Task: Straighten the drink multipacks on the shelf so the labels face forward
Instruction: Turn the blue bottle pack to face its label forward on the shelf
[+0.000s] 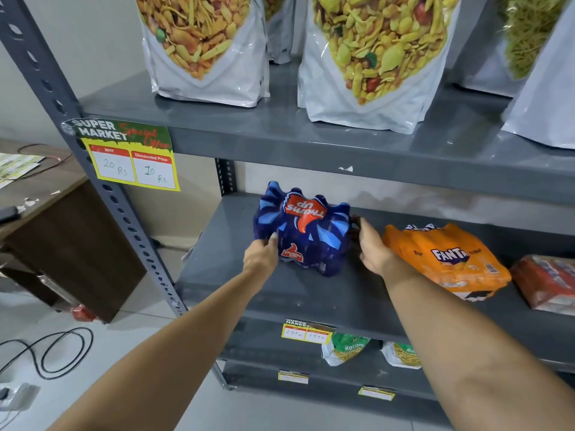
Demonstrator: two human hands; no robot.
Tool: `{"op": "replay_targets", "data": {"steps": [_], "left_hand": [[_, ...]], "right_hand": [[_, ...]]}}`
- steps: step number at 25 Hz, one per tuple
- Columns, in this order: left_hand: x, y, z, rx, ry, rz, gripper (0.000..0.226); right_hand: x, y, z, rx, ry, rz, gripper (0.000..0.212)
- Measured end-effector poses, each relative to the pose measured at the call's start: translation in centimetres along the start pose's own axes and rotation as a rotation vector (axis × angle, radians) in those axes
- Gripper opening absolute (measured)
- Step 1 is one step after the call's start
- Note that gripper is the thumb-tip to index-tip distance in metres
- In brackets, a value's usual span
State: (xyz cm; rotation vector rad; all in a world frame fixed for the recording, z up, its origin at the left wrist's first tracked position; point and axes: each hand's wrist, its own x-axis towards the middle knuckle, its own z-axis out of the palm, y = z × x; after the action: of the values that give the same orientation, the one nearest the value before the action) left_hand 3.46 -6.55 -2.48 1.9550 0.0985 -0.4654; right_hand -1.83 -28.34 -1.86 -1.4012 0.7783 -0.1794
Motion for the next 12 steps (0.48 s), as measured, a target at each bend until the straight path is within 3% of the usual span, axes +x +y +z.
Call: {"op": "replay_targets", "data": {"steps": [2, 4, 5, 9, 12], "left_hand": [[-1.7, -0.3, 1.5, -0.291, -0.187, 0.070, 0.084], [-3.2, -0.6, 3.6, -0.235, -0.206, 0.276, 0.110], [-3.6, -0.8, 4.2, -0.199, -0.149, 0.361, 0.112], [-2.6, -0.6, 2.2, -0.363, -0.020, 0.419, 0.079], [-0.1, 0.1, -1.1, -0.333, -0.172, 0.356, 0.056]], "right_hand": [[-0.4, 0.3, -0.3, -0.015, 0.053, -0.039, 0.043], [-1.0, 0.7, -0.3, -0.042, 0.041, -0.019, 0.049], [-1.4, 0.8, -0.3, -0.085, 0.001, 0.001, 0.054], [-1.8, 0.4, 0.8, -0.288, -0.181, 0.048, 0.073], [-0.5, -2.2, 2.1, -0.408, 0.025, -0.141, 0.073]]}}
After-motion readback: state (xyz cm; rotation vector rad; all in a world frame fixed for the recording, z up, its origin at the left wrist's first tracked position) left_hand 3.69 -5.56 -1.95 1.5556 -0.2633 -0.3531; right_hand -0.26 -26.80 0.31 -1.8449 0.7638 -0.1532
